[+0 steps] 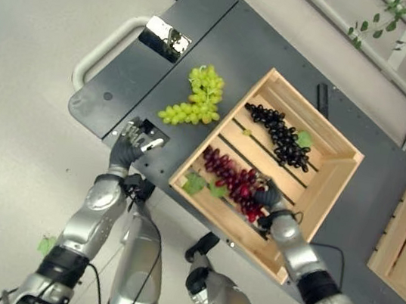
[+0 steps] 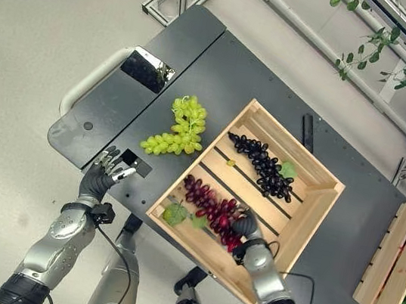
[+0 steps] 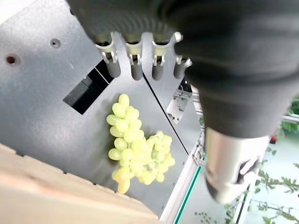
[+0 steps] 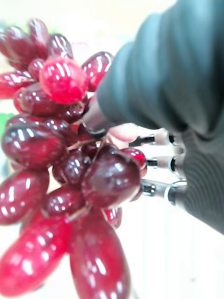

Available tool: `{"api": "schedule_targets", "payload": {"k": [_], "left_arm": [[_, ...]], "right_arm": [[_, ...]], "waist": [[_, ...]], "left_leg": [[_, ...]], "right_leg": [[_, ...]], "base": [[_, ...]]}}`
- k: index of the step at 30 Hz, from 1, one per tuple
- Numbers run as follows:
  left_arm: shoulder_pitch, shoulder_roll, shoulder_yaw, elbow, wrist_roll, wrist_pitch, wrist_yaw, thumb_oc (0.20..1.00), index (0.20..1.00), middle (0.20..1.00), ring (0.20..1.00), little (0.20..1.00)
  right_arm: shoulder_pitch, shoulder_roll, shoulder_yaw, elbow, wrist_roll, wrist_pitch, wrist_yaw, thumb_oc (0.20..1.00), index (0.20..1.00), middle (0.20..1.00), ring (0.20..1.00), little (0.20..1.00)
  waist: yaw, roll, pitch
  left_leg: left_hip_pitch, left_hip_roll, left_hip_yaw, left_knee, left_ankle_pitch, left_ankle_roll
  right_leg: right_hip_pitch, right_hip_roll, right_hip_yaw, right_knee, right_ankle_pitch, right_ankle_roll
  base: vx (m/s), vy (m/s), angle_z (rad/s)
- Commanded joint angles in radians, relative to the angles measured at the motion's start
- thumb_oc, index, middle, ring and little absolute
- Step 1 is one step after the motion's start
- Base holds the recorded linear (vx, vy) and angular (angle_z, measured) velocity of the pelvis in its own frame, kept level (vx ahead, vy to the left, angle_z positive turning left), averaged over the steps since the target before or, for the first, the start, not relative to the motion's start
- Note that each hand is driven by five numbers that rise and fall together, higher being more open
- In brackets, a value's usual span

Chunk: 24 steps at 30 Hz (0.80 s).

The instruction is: Pick up the fruits from the basket on one side to the basket on the other side

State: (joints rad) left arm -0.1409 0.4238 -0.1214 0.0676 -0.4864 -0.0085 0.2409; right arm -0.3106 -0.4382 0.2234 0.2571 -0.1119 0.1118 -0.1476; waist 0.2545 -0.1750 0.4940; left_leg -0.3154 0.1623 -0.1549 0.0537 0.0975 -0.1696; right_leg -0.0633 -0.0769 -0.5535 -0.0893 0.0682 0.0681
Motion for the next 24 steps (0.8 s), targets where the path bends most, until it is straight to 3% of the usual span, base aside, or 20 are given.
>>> {"api": "schedule_targets", "payload": {"k": [1,5,6,8,13,17,24], "left_arm": [[0.02,0.001,0.022,-0.051,0.067,-0.018,-0.052,1.0,1.0,1.0,1.0,1.0],[0.03,0.024,0.03,-0.045,0.094,-0.002,-0.084,1.0,1.0,1.0,1.0,1.0],[0.038,0.036,0.034,-0.043,0.102,0.006,-0.1,1.0,1.0,1.0,1.0,1.0],[0.041,0.043,0.033,-0.042,0.112,0.011,-0.11,1.0,1.0,1.0,1.0,1.0],[0.046,0.077,0.01,-0.033,0.125,0.029,-0.149,1.0,1.0,1.0,1.0,1.0],[0.025,0.107,-0.028,-0.033,0.115,0.036,-0.175,1.0,1.0,1.0,1.0,1.0],[-0.009,0.124,-0.071,-0.03,0.105,0.039,-0.192,1.0,1.0,1.0,1.0,1.0]], "right_arm": [[-0.073,-0.086,-0.04,-0.056,-0.046,-0.025,0.035,0.2,0.2,0.2,0.2,0.2],[-0.145,-0.225,-0.083,-0.132,-0.051,-0.011,0.085,0.2,0.2,0.2,0.2,0.2],[-0.196,-0.306,-0.089,-0.172,-0.065,-0.005,0.114,0.2,0.2,0.2,0.2,0.2],[-0.235,-0.352,-0.082,-0.183,-0.048,-0.002,0.134,0.2,0.2,0.2,0.2,0.2],[-0.457,-0.519,0.056,-0.19,-0.035,0.019,0.222,0.2,0.2,0.2,0.2,0.2],[-0.685,-0.584,0.236,-0.187,0.001,0.026,0.289,0.2,0.2,0.2,0.2,0.2],[-0.935,-0.576,0.448,-0.138,0.074,0.035,0.343,0.2,0.2,0.2,0.2,0.2]], "waist": [[-0.031,0.001,-0.047],[-0.039,-0.004,-0.07],[-0.042,-0.007,-0.083],[-0.044,-0.008,-0.089],[-0.043,-0.018,-0.117],[-0.044,-0.021,-0.144],[-0.053,-0.021,-0.177]], "left_leg": [[0.008,-0.046,0.043,-0.122,0.055,0.026],[0.021,-0.058,0.054,-0.124,0.049,0.033],[0.027,-0.064,0.058,-0.126,0.044,0.036],[0.031,-0.067,0.061,-0.126,0.043,0.038],[0.047,-0.079,0.071,-0.127,0.036,0.046],[0.064,-0.092,0.079,-0.128,0.029,0.055],[0.081,-0.101,0.082,-0.128,0.024,0.059]], "right_leg": [[0.007,-0.087,0.003,0.085,-0.121,0.078],[0.012,-0.101,0.009,0.088,-0.116,0.084],[0.013,-0.109,0.011,0.091,-0.115,0.087],[0.013,-0.114,0.014,0.093,-0.114,0.09],[0.017,-0.131,0.016,0.109,-0.113,0.096],[0.025,-0.151,0.015,0.127,-0.114,0.101],[0.036,-0.163,0.018,0.142,-0.118,0.104]], "base": [[-0.01,0.033,-0.03],[0.01,0.031,-0.04],[0.02,0.034,-0.02],[0.01,0.027,-0.05],[0.01,0.029,-0.07],[0.02,0.04,-0.06],[0.02,0.016,0.01]]}}
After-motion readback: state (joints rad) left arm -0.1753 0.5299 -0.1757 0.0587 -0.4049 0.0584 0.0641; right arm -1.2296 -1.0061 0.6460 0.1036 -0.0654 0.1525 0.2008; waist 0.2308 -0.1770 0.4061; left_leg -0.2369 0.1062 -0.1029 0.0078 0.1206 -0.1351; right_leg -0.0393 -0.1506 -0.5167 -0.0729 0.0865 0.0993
